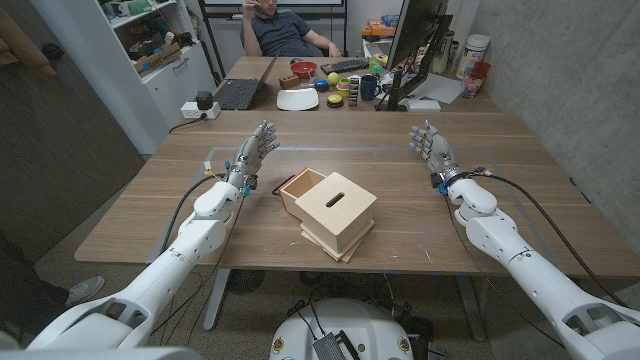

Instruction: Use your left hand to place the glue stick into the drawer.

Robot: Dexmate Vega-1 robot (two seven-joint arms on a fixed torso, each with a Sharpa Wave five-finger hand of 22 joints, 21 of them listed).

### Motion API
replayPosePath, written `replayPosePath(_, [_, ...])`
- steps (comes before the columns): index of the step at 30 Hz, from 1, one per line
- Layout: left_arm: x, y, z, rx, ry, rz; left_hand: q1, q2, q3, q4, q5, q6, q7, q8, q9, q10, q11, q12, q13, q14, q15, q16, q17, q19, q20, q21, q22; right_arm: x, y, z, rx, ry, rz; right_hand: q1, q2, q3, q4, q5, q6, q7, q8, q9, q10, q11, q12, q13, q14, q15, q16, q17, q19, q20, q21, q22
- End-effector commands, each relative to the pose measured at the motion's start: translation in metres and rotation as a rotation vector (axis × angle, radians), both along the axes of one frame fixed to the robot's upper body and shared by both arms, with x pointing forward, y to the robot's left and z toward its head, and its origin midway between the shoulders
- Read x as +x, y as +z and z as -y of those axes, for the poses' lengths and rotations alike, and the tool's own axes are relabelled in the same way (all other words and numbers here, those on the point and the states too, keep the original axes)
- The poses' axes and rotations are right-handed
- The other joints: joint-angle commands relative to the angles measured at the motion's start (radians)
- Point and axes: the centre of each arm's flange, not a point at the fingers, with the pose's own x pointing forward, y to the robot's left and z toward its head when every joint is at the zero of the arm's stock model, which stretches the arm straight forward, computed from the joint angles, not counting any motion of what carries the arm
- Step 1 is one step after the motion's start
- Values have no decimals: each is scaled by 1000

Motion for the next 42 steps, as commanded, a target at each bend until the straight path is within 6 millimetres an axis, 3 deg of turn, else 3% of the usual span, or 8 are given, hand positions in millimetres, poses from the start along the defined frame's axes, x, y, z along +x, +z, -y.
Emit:
replayPosePath(1, [2,-15,3,15,-58,-6,9,-3,5,0,4,6,-2,6,4,4,3,5,5,9,-1,5,2,-2,6,4,5,-8,2,5,-4,-45,-21,10,18,8,-1,4,9,-2,5,1,9,1,5,2,7,0,5,3,6,1,4,2])
replayPosePath(8, [-6,-10,0,58,-4,-6,10,-13,2,-4,1,-1,-10,3,4,0,-3,3,5,6,-2,3,1,-4,8,1,4,-7,-1,3,-11,-36,-23,13,16,9,-3,3,9,-1,5,1,9,2,5,2,6,1,5,3,6,1,3,2])
replayPosePath(13, [-22,1,-3,141,145,-2,14,-28,-2,-12,-2,-2,-19,3,3,1,-9,4,5,6,-4,3,0,-5,9,-1,4,-7,-4,5,-9,-35,-22,13,14,8,-4,2,9,-1,5,1,7,3,5,2,6,1,5,3,6,2,3,2])
replayPosePath(20, [-40,14,-2,220,323,-4,25,-53,-8,-27,-7,3,-32,6,4,0,-23,3,5,4,-4,1,-2,-17,28,-10,4,-3,-9,7,-5,-19,-27,11,11,7,-3,1,8,0,5,1,8,4,5,2,6,3,5,4,7,3,3,2])
replayPosePath(28, [-53,24,-5,307,497,-22,36,-83,-16,-44,-12,20,-77,14,5,6,-41,6,6,20,2,8,0,-20,55,-18,5,-1,-10,10,-3,-14,-23,8,8,5,-1,-1,8,1,5,1,7,7,5,2,5,3,6,5,8,4,3,3])
replayPosePath(42, [-72,44,-8,472,739,-40,48,-112,-25,-61,-15,22,-97,14,5,7,-61,6,6,26,-2,9,0,-14,67,-21,5,7,-4,9,-19,3,-18,2,2,0,3,-3,8,3,5,1,8,9,5,2,5,5,6,6,9,4,2,3])
